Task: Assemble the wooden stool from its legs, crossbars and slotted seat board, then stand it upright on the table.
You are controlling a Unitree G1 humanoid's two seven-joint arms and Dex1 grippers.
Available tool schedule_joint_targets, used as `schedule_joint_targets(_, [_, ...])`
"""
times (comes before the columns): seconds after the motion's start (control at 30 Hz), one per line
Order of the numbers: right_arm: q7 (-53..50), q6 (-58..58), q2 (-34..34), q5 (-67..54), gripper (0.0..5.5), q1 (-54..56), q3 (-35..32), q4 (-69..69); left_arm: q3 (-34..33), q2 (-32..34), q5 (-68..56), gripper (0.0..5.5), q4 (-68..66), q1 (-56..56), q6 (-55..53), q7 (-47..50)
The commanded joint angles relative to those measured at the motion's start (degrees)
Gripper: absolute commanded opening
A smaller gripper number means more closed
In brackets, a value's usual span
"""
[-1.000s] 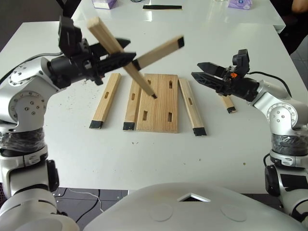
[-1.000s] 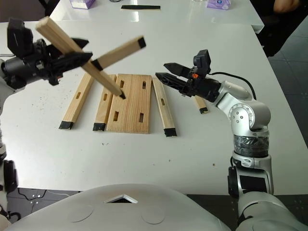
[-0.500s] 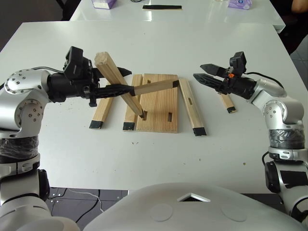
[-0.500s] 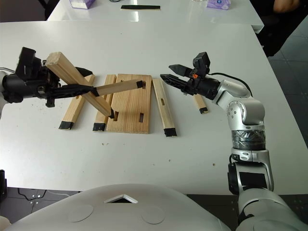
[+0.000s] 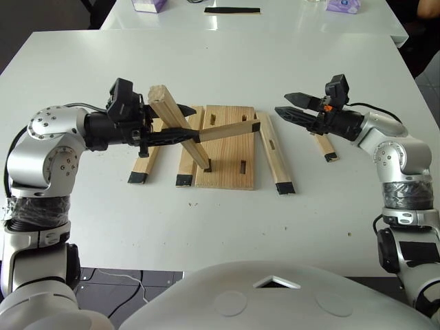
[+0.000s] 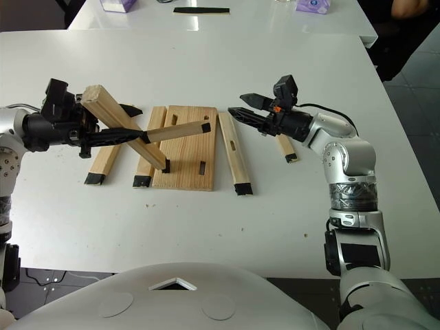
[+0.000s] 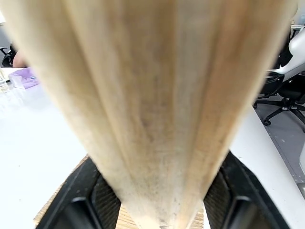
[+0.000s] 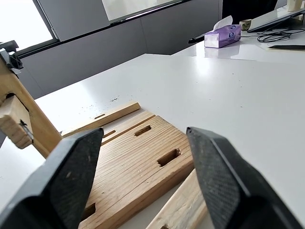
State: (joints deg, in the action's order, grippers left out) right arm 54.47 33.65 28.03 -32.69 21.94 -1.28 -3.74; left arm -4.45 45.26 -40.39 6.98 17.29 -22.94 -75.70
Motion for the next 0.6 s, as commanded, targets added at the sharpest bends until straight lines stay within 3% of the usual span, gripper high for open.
schedule_joint_targets(0.03, [0.06, -0.23, -0.27, 0.56, 3.2, 1.26, 0.21, -0.4, 2.28, 1.13, 4.73, 2.05, -3.78, 0.58, 1.77, -1.88])
schedule_joint_targets(0.6, [-0.97, -1.96, -1.32, 2.33, 3.2, -0.39, -0.08, -2.78, 2.04, -1.58, 0.11, 2.05, -2.33, -2.21, -2.85, 0.11])
